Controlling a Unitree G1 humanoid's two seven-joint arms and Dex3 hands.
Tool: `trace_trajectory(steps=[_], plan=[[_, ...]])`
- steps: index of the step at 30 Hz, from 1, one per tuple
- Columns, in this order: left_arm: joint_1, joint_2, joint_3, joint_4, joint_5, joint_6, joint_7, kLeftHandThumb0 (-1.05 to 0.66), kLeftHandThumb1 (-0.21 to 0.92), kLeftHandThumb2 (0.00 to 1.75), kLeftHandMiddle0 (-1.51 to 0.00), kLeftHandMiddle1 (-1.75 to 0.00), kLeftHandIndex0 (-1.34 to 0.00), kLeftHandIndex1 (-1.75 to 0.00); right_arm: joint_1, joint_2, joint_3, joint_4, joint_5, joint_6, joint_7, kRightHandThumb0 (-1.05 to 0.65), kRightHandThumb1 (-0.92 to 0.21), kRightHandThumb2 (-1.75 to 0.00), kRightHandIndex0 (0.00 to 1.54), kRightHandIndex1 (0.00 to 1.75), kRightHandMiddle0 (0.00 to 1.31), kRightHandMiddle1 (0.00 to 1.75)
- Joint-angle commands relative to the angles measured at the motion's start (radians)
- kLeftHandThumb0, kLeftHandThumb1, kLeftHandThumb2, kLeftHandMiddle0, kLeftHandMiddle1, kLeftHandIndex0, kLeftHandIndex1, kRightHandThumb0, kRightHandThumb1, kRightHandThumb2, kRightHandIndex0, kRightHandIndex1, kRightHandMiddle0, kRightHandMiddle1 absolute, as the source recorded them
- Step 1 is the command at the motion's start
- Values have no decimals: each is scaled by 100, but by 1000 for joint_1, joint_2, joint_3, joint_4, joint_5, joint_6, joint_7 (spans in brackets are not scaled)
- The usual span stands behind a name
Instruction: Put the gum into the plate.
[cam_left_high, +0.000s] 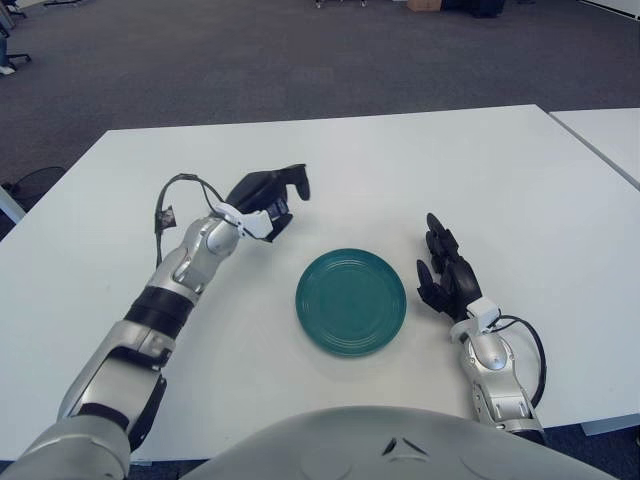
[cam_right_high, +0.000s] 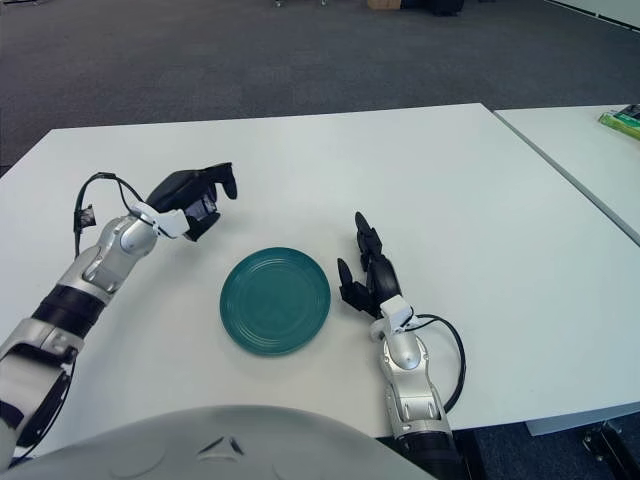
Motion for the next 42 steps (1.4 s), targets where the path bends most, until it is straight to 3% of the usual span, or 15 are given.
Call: trace_trajectory(steps=[1, 14, 26, 34, 42], plan=[[27, -3, -1, -87, -8, 34, -54, 0, 10, 156, -76, -171, -57, -175, 67, 6, 14, 92, -12, 93, 1, -86, -92, -74, 7, 1, 2, 4], [139, -17, -50, -348, -10, 97, -222, 0, 12, 154, -73, -175, -55, -175, 71, 10, 26, 93, -26, 94, -15, -89, -92, -76, 6, 0, 2, 5], [163, -35, -74, -465, -44, 164, -339, 0, 12, 154, -74, -172, -55, -175, 71, 14, 38, 89, -39, 117, -31, -89, -92, -76, 5, 0, 3, 7], [157, -46, -105, -494, -28, 195, -382, 0, 11, 155, -76, -170, -56, -175, 72, 7, 52, 82, -93, 126, -58, -91, -92, -75, 6, 0, 3, 8], [142, -53, -155, -471, 54, 161, -374, 0, 6, 161, -78, -173, -60, -175, 73, 2, 57, 76, -123, 117, -67, -93, -92, -75, 6, 0, 2, 9]])
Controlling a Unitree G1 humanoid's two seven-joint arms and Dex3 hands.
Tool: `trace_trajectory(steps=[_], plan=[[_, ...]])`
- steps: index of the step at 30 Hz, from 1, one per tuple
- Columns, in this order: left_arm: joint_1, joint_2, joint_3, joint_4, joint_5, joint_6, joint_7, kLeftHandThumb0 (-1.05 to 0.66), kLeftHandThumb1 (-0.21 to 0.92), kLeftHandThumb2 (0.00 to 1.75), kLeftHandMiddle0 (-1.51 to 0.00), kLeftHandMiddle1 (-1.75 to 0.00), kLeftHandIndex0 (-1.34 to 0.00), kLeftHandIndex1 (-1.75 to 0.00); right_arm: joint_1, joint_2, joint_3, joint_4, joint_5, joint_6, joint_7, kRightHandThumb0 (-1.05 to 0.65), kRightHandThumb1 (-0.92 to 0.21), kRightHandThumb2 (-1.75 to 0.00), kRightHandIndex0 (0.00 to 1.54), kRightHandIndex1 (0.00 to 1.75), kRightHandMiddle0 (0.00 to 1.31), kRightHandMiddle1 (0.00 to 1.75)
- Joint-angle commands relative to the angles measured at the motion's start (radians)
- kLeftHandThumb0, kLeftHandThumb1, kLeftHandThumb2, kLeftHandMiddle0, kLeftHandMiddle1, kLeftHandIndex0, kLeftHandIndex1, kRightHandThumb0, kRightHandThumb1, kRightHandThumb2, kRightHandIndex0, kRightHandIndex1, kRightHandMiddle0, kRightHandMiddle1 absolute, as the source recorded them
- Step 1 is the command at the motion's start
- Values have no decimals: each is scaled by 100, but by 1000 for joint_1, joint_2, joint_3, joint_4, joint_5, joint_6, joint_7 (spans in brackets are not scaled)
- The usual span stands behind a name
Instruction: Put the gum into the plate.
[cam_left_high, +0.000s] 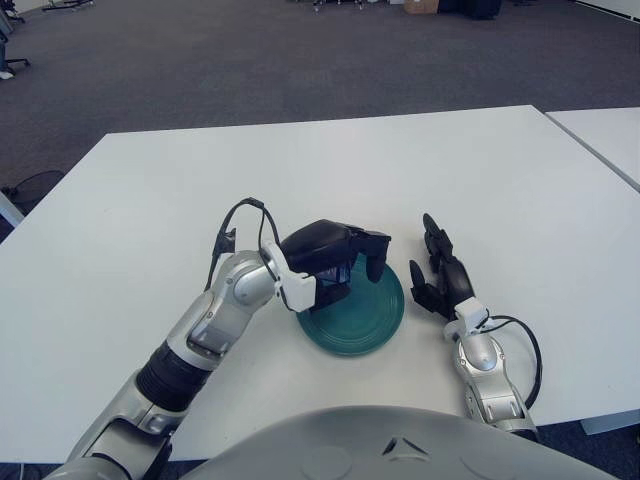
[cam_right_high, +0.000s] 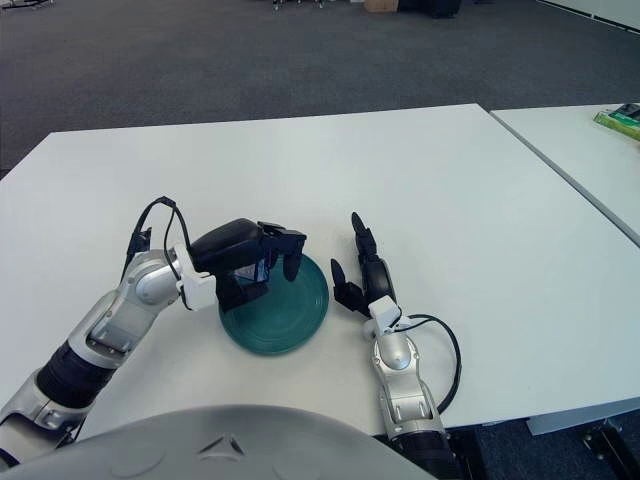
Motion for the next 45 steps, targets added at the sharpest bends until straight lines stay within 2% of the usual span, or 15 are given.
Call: trace_trajectory(steps=[1, 9, 13, 15, 16, 18, 19, 20, 21, 26, 28, 30, 33, 37, 45], plan=[[-21, 2, -15, 11, 32, -14, 0, 0, 6, 162, -78, -173, -60, -175, 72, -3, 17, 76, -10, 113, 18, -93, -92, -75, 6, 0, 2, 9], [2, -18, -34, 19, 54, -35, 30, 0, 5, 162, -78, -175, -60, -175, 67, -4, 15, 80, -10, 112, 16, -92, -92, -73, 4, 0, 0, 10], [7, -27, -43, 29, 13, -35, 5, 0, 3, 163, -80, -175, -65, -170, 63, -6, 11, 88, -13, 112, 11, -92, -92, -72, 4, 0, 0, 10], [8, -31, -47, 37, -12, -30, -9, -1, 9, 152, -77, -175, -66, -157, 62, -13, 10, 88, -25, 113, 5, -91, -92, -72, 4, 0, 0, 10], [9, -34, -48, 43, -28, -25, -19, -9, 17, 141, -72, -175, -64, -158, 65, -21, 9, 82, -35, 115, 2, -91, -92, -72, 4, 0, 1, 10], [10, -34, -51, 54, -55, -20, -37, -28, 44, 105, -48, -175, -54, -159, 81, -32, 11, 46, -52, 121, 4, -90, -92, -73, 4, 0, 1, 11], [9, -33, -51, 58, -64, -19, -44, -40, 51, 93, -41, -168, -46, -160, 91, -35, 13, 24, -58, 125, 7, -90, -92, -73, 4, 0, 1, 12], [6, -28, -51, 67, -73, -25, -52, -57, 65, 68, -33, -156, -33, -162, 102, -33, 18, 3, -55, 125, 15, -90, -92, -74, 4, 0, 1, 12], [4, -25, -51, 72, -80, -29, -58, -71, 75, 53, -27, -136, -24, -159, 108, -31, 21, -12, -53, 125, 20, -88, -92, -74, 5, 1, 2, 13], [0, -13, -52, 93, -96, -37, -80, -98, 89, 37, -18, -77, -8, -141, 112, -16, 21, -14, 9, 86, 49, -81, -92, -77, 11, 1, 0, 33], [1, -12, -51, 96, -100, -33, -85, -102, 91, 38, -16, -44, -3, -109, 112, -15, 19, -10, 23, 65, 55, -79, -92, -80, 13, 1, 0, 40], [1, -11, -50, 96, -99, -31, -88, -103, 91, 38, -17, -30, -2, -97, 110, -18, 20, -8, 27, 57, 58, -79, -92, -81, 14, 1, 0, 42], [11, -8, -50, 85, -94, -23, -89, -104, 92, 40, -9, -13, 0, -61, 109, -22, 21, -7, 33, 51, 67, -82, -92, -84, 13, 0, 0, 41], [27, -6, -49, 67, -90, -16, -86, -105, 92, 42, -2, -3, 0, -29, 110, -24, 21, -11, 44, 56, 78, -86, -92, -86, 13, 0, 0, 40], [45, -13, -39, 63, -94, -42, -63, -105, 92, 44, 0, 0, 0, -4, 110, -33, 21, -21, 56, 62, 91, -89, -92, -87, 14, 1, 0, 41]])
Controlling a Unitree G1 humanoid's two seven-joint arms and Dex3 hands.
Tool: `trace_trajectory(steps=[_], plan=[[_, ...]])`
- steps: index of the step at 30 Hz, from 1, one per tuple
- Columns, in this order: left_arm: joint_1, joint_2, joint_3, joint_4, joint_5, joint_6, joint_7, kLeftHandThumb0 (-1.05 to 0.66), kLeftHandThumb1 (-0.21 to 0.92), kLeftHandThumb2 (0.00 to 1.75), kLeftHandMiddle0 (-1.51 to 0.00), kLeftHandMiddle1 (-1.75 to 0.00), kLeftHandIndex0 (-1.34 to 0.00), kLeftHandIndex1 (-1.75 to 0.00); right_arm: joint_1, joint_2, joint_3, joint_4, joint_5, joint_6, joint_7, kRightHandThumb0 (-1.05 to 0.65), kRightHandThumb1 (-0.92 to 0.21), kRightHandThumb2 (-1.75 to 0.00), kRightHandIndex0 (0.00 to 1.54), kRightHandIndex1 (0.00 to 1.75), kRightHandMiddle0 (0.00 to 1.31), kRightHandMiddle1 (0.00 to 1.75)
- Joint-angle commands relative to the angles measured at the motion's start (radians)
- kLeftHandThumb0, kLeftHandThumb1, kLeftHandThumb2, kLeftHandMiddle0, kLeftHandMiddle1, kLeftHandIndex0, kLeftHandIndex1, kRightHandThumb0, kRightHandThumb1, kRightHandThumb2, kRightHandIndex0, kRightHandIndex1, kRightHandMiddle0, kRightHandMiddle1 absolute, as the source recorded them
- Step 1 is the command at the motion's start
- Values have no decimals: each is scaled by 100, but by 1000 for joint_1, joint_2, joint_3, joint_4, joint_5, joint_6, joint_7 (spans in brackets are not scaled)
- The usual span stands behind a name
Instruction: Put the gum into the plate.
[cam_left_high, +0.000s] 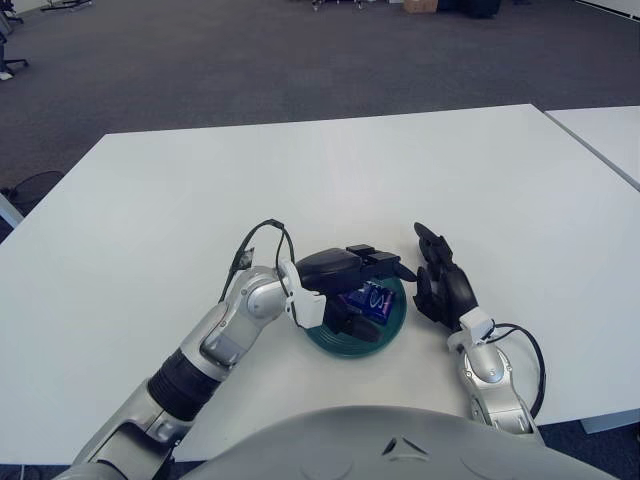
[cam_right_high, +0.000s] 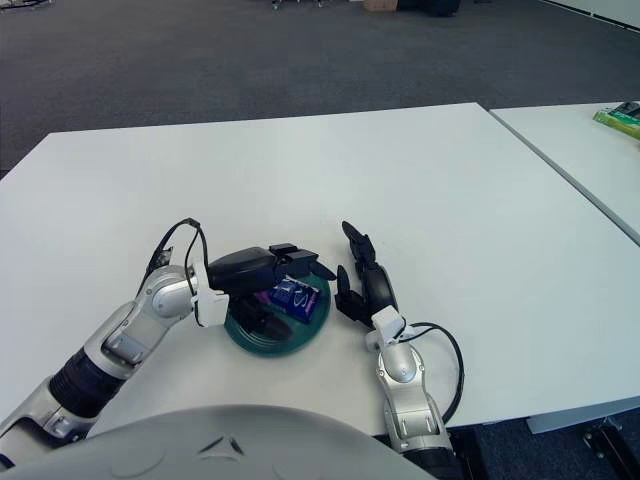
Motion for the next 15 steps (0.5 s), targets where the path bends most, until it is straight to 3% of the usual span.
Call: trace_trajectory(steps=[1, 6, 15], plan=[[7, 2, 14, -11, -10, -15, 17, -105, 92, 44, 0, 0, 0, -2, 44, -6, 12, 47, 3, 66, 25, -89, -92, -87, 14, 1, 0, 42], [19, -5, 23, -21, -26, -13, 19, -105, 92, 43, 0, 0, 0, 0, 47, -7, 13, 38, -16, 80, 14, -90, -92, -87, 14, 0, 0, 42], [11, 7, 86, -39, -94, -11, 8, -105, 92, 43, 0, 0, 0, 0, 40, -1, 7, 46, -18, 112, 7, -93, -92, -85, 7, 0, 0, 25]])
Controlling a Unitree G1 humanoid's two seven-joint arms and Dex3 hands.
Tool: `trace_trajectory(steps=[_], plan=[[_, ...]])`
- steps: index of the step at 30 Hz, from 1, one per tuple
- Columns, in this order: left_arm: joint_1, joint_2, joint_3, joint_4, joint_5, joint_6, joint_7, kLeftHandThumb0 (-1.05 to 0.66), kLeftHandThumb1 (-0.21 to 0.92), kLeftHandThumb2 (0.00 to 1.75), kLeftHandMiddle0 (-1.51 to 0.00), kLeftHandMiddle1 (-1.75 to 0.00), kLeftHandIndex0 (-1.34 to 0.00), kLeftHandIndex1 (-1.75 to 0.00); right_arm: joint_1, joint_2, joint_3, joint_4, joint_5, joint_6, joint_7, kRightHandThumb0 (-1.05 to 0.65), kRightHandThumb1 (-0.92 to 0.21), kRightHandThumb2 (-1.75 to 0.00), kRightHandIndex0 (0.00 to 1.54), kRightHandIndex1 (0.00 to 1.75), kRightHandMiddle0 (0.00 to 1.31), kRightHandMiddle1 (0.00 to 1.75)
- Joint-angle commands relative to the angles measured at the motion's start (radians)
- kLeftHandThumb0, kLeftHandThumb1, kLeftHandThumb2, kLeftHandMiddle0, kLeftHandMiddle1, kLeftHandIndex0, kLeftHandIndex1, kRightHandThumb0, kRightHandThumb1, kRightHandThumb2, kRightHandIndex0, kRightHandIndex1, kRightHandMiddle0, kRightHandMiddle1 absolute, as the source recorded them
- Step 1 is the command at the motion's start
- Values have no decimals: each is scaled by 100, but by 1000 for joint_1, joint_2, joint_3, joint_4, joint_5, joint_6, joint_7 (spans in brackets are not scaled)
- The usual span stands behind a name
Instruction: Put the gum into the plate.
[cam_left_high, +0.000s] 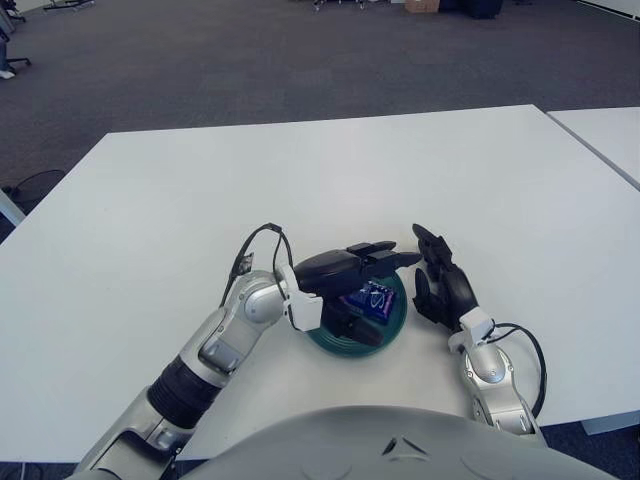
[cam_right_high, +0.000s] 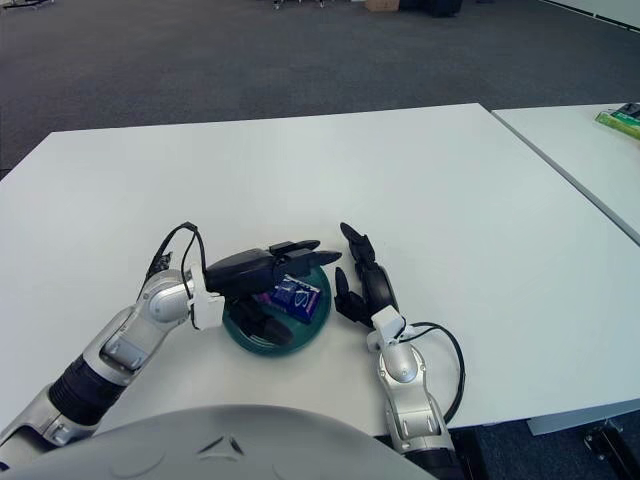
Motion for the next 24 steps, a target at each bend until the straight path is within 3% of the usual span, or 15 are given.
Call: trace_trajectory(steps=[1, 4, 8, 10, 13, 16, 20, 24], plan=[[-6, 18, 51, -27, -37, 13, 2, -105, 92, 43, 0, 0, 0, 0, 38, 2, 4, 62, -6, 98, 4, -93, -92, -85, 7, 0, 0, 25], [11, 8, 61, -45, -39, 37, 16, -105, 92, 40, 0, 0, 0, 0, 33, 9, 1, 72, -8, 107, -5, -92, -92, -82, 6, 0, 0, 22], [68, -32, 100, -98, -51, 127, 70, -105, 92, 35, 0, 0, 0, 0, 28, 12, 0, 79, -20, 112, -22, -91, -92, -78, 6, 0, 0, 19], [102, -57, 140, -52, -72, 129, 126, -105, 92, 36, 0, 0, 0, 0, 27, 11, 2, 87, -25, 106, -28, -90, -92, -78, 6, 0, 0, 18], [171, -151, 185, 14, -74, 73, 288, -105, 92, 38, 0, 0, 0, 0, 24, 13, 2, 99, -23, 102, -30, -89, -92, -78, 6, 0, 0, 17], [234, -255, 226, 82, -128, 21, 413, -105, 92, 53, 0, 0, 0, 0, 19, 23, -2, 116, -6, 101, -28, -88, -92, -77, 5, 0, 0, 13], [302, -388, 311, 49, -341, 151, 469, -105, 92, 67, 0, 0, 0, 0, 10, 42, -12, 139, 21, 106, -29, -87, -92, -78, 5, 0, 0, 12], [362, -431, 379, -16, -441, 242, 512, -105, 92, 79, 0, 0, 0, 0, 7, 49, -17, 154, 35, 94, -21, -87, -92, -80, 7, 1, 0, 13]])
